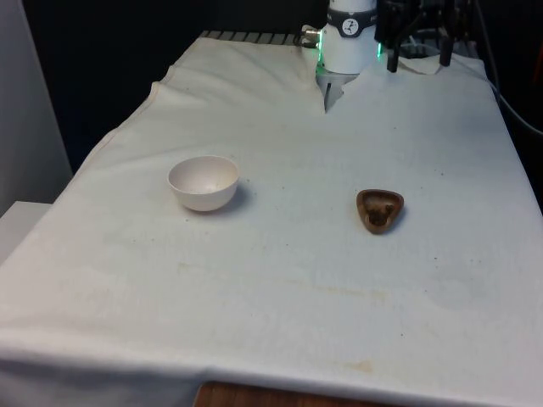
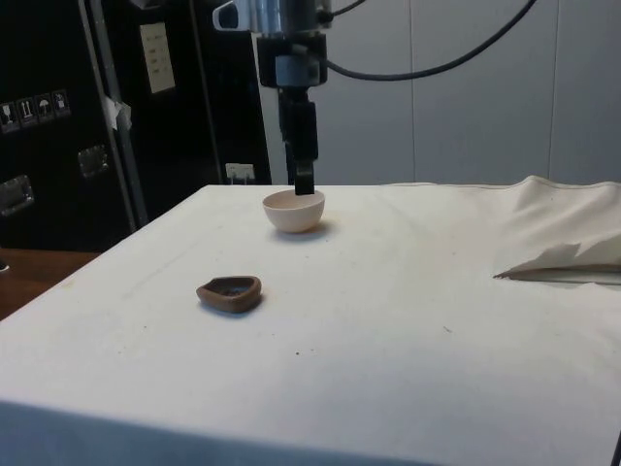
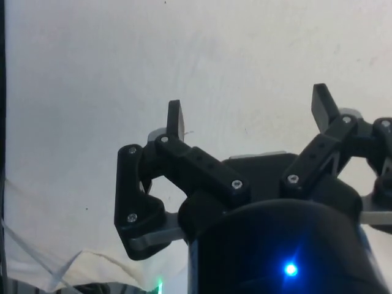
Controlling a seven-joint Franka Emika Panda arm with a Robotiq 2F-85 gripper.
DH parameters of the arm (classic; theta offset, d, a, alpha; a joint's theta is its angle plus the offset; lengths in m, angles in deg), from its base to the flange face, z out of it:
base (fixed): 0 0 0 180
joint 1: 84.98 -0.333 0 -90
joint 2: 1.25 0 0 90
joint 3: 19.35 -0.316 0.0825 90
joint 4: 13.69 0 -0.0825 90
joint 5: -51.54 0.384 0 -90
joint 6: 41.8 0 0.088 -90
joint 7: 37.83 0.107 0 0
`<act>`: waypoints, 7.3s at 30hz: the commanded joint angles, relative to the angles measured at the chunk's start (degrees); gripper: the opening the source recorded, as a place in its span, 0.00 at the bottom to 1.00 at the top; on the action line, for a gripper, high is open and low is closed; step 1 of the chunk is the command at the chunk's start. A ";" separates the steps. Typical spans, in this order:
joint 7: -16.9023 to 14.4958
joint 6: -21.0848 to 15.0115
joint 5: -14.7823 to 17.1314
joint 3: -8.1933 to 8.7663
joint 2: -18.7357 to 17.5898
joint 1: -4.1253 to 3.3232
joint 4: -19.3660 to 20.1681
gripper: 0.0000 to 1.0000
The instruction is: Pour the coffee beans from the cup into the bowl.
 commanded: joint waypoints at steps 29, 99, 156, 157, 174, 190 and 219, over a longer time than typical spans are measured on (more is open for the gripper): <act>-11.57 -5.73 -0.74 0.80 -9.11 0.34 -4.47 1.00; -45.15 -16.21 -0.34 4.35 -22.23 0.74 -8.19 1.00; -64.34 -19.54 -0.06 6.70 -28.71 0.23 -10.83 1.00; -64.57 -20.68 -0.63 6.93 -28.93 0.06 -10.71 1.00; -69.79 -21.03 -0.06 7.10 -30.25 0.29 -10.89 1.00; -69.67 -20.63 -2.12 6.53 -30.25 -0.63 -11.00 1.00; -66.92 -16.90 -10.31 8.54 -30.31 -1.60 -13.01 1.00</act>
